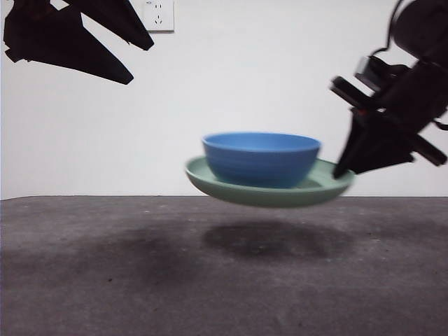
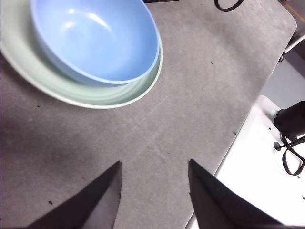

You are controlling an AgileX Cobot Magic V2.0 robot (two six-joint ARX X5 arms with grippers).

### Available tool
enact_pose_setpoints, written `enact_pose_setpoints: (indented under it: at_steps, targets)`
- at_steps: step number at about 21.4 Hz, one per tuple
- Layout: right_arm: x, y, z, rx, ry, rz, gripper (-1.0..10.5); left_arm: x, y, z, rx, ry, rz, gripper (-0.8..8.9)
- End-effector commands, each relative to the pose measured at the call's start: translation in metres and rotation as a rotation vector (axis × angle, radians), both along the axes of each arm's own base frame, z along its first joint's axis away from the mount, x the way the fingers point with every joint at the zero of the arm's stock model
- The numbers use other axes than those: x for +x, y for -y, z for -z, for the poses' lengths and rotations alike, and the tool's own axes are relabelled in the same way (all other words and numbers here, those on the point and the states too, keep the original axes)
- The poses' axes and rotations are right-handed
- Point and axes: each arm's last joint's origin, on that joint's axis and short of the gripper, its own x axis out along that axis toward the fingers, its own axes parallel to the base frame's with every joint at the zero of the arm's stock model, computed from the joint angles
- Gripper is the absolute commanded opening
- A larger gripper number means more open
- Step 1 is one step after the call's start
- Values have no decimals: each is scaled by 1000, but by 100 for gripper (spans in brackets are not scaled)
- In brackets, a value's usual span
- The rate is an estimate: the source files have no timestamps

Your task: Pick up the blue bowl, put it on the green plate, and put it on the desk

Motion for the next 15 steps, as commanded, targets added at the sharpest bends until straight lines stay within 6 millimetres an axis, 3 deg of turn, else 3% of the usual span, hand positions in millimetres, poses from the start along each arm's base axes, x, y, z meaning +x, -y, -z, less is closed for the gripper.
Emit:
enact_pose_setpoints:
  at_steps: [1, 7, 15]
  targets:
    - [4, -16, -5, 47, 8, 16, 9, 0, 2, -2, -10, 5, 9, 226]
    - [4, -41, -2, 76, 15, 0, 9, 0, 2, -3, -11, 6, 9, 226]
    - [10, -64, 21, 50, -33, -5, 9, 0, 2, -2, -10, 5, 9, 226]
